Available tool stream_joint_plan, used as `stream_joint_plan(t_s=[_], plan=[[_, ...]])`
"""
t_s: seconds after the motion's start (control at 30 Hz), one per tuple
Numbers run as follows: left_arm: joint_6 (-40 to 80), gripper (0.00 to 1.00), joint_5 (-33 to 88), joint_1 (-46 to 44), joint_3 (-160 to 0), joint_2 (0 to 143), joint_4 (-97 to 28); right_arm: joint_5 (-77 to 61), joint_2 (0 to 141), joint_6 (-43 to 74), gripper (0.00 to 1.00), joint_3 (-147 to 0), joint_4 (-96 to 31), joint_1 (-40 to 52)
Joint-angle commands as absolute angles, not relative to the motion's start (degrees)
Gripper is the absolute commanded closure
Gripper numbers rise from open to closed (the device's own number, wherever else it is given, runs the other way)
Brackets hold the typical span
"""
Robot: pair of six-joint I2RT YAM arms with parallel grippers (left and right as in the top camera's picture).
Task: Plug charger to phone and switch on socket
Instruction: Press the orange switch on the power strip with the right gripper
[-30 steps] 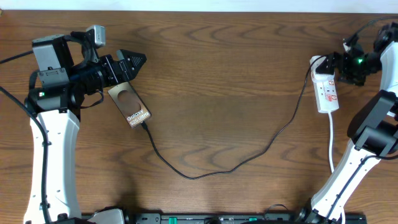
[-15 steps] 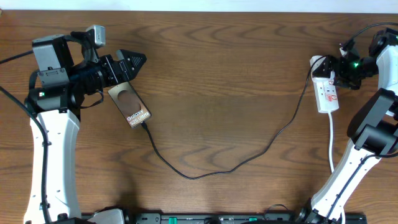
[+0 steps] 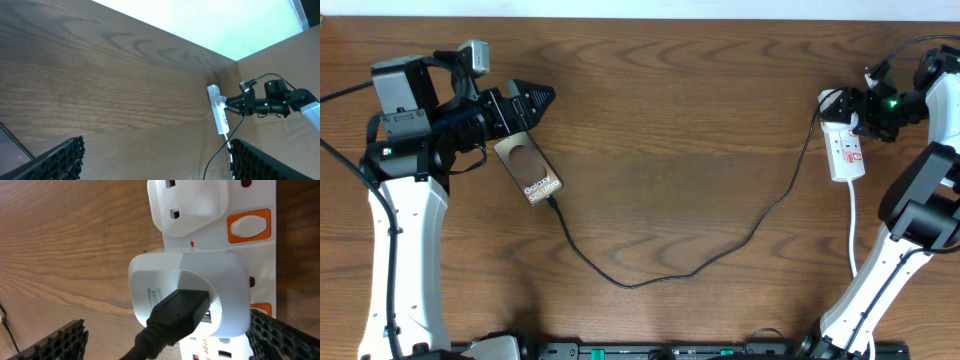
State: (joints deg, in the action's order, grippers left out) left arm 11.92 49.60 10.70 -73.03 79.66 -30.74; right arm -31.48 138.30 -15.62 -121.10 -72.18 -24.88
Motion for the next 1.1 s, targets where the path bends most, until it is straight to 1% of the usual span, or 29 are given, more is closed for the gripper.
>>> stream_joint_plan(t_s=[0.0, 0.27, 0.5, 1.07], plan=[[11.0, 0.09, 49.9, 10.5, -73.3, 79.4, -30.9, -34.9, 138.9, -15.8, 0.01, -120.7, -72.2, -24.6], [11.0, 0.09, 49.9, 10.5, -73.3, 79.4, -30.9, -35.2, 138.9, -14.8, 0.01, -117.8, -70.8, -24.6], [10.9, 0.09, 49.9, 10.5, -73.3, 79.4, -30.8, -39.6, 138.9, -14.8, 0.01, -114.0, -68.4, -24.6], [11.0, 0.09, 49.9, 10.5, -73.3, 79.4, -30.8, -42.2, 138.9, -12.4, 0.01, -113.8, -70.0, -23.1]])
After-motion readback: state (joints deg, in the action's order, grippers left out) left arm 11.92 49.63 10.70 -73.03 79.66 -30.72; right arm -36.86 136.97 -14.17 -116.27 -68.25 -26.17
